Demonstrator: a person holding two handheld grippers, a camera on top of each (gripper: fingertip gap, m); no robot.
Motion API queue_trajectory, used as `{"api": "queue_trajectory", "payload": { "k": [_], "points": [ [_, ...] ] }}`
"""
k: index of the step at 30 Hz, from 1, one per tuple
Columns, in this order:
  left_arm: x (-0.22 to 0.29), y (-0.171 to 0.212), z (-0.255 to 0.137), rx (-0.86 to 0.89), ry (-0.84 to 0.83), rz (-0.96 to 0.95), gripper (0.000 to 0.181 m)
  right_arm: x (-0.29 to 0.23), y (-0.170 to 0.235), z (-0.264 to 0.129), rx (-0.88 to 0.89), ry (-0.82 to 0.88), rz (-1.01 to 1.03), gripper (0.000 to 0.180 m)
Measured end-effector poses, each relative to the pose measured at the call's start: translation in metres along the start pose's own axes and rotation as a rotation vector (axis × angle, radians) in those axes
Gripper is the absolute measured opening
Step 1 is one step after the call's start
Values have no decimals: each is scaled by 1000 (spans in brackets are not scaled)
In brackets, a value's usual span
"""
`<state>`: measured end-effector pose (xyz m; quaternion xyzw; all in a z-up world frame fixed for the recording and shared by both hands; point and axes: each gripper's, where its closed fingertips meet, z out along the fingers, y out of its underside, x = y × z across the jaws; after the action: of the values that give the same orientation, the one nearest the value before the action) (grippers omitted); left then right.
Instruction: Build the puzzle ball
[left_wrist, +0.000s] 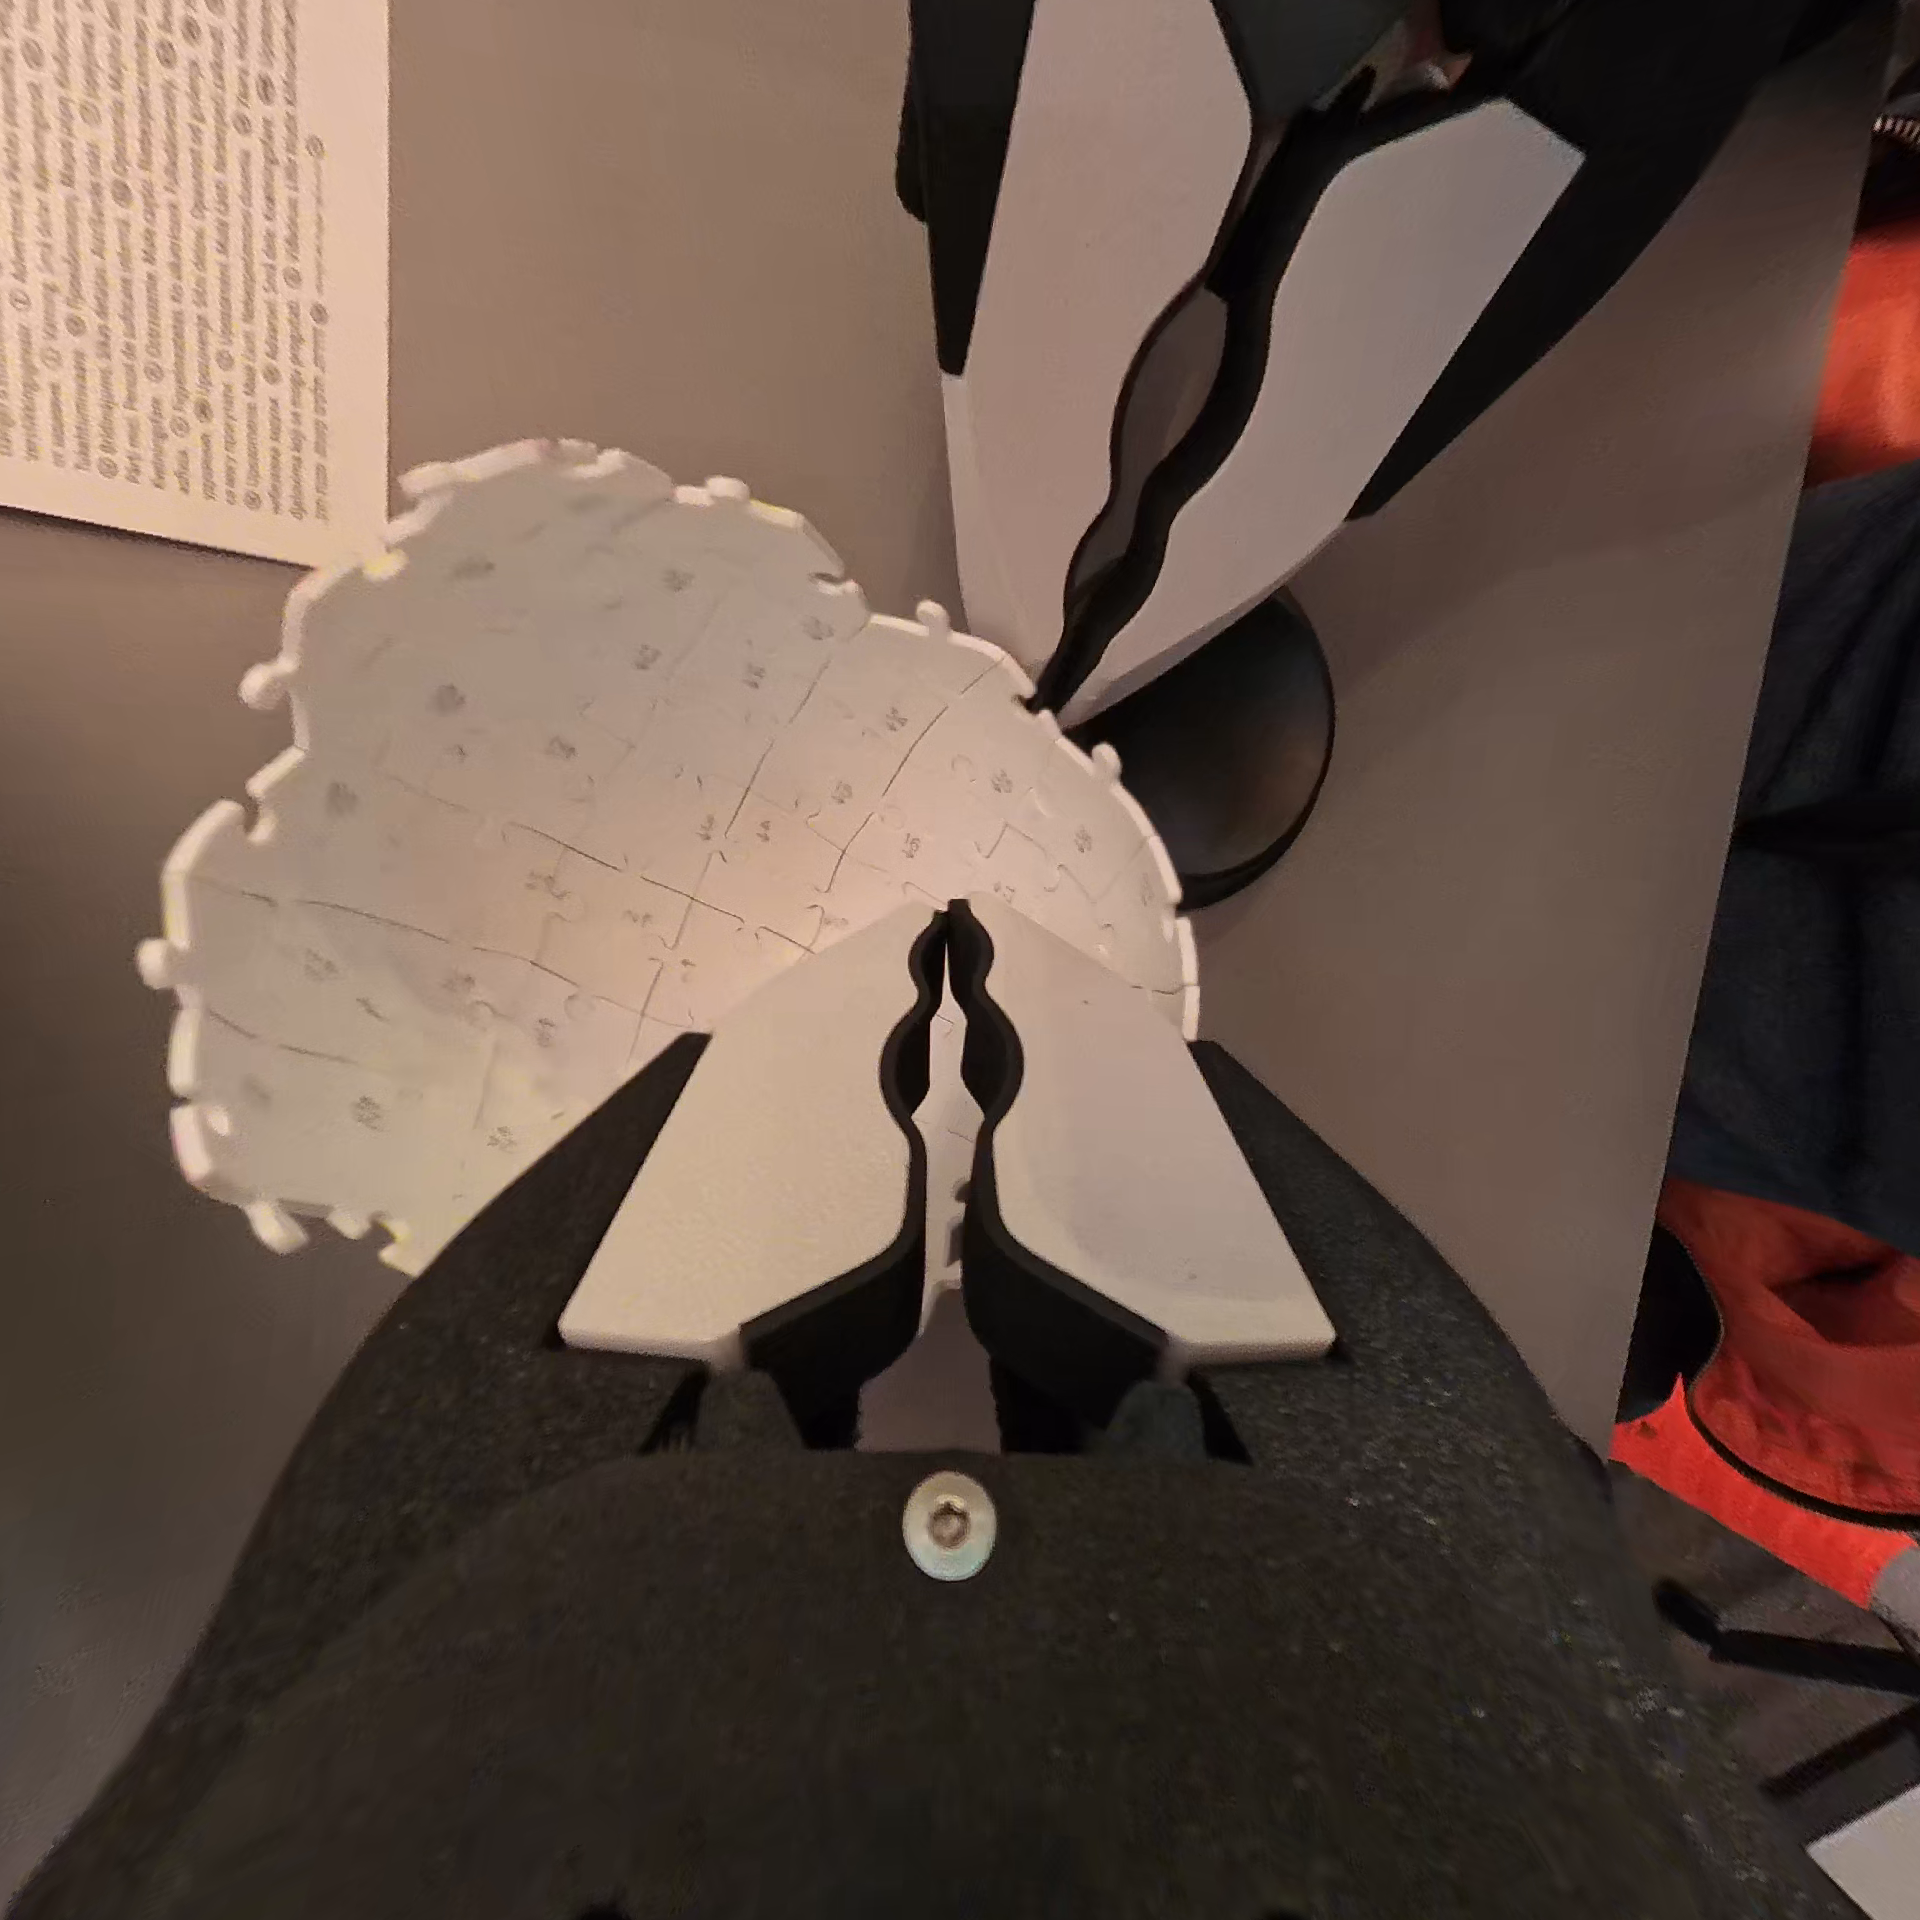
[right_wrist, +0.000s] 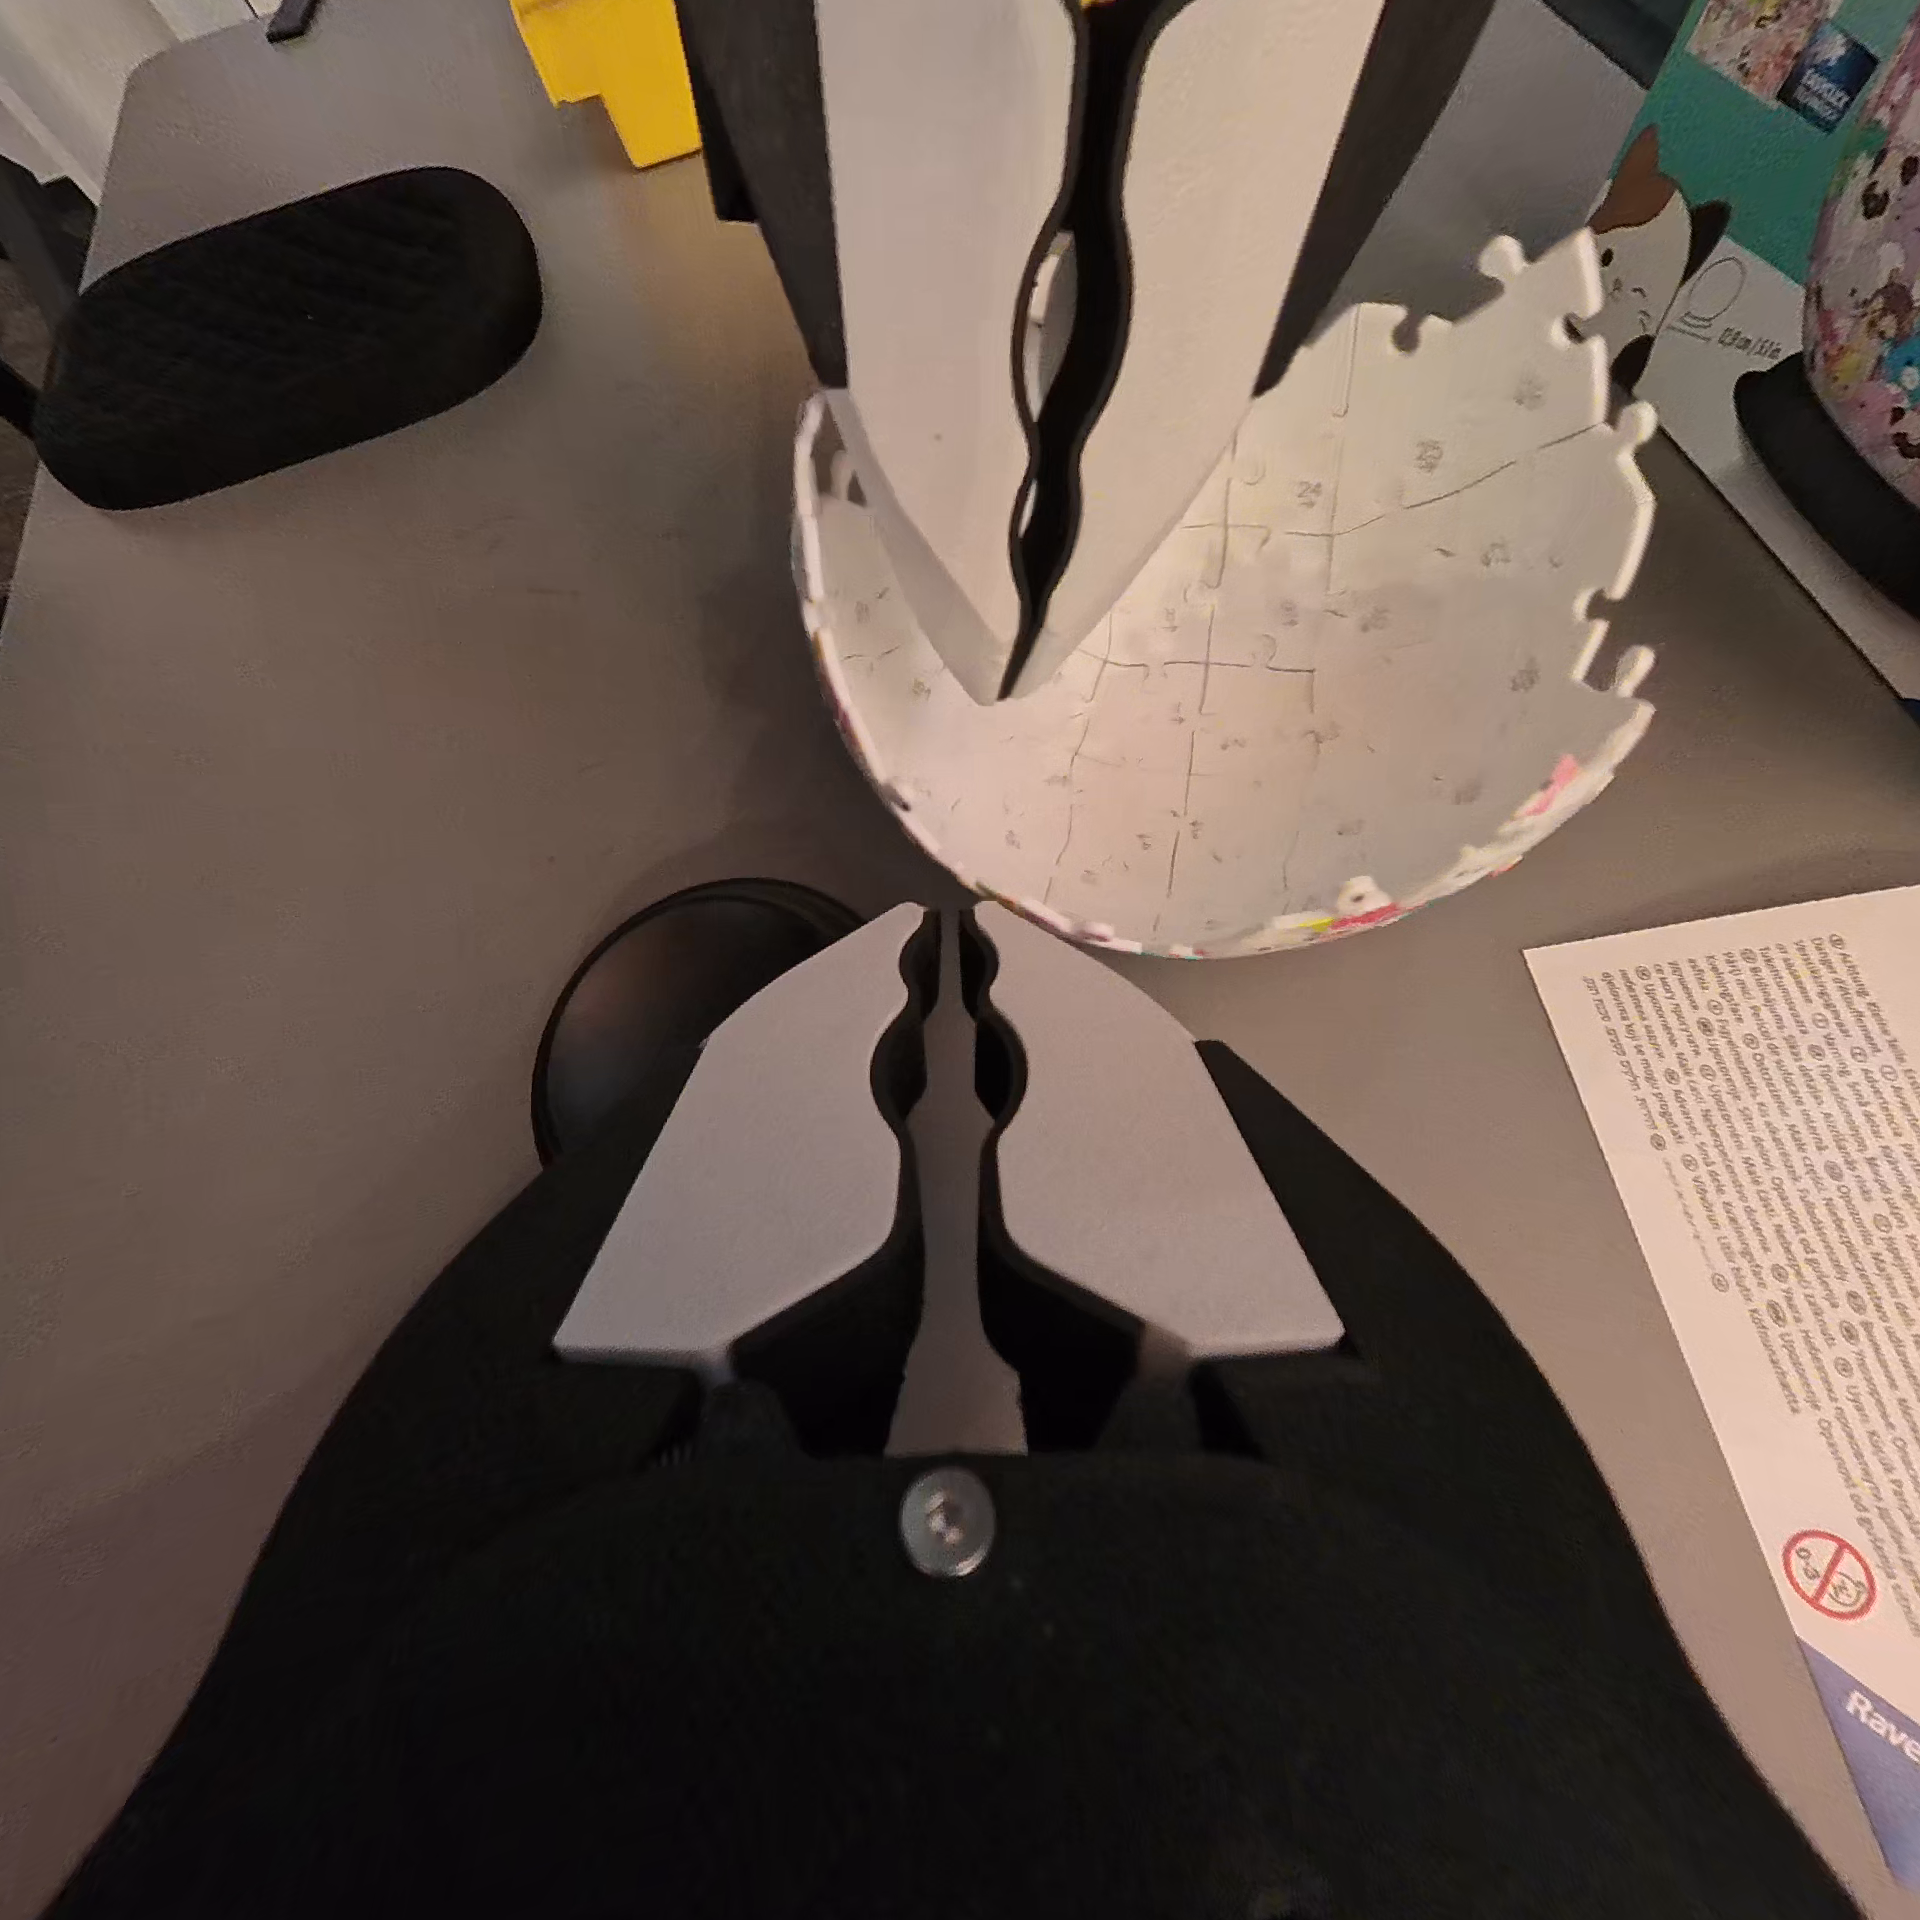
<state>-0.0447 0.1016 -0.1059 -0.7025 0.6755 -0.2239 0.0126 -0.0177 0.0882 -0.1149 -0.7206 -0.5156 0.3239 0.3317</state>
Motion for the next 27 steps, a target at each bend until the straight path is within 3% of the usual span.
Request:
{"api": "queue_trajectory", "payload": {
  "k": [8, 27],
  "points": [
    [0, 9, 1, -42, -6, -3, 0, 14, -4, -2, 13, 50, 56, 5],
    [5, 1, 11, -105, 48, 22, 0, -18, 3, 4, 13, -24, 241, 2]
  ]
}}
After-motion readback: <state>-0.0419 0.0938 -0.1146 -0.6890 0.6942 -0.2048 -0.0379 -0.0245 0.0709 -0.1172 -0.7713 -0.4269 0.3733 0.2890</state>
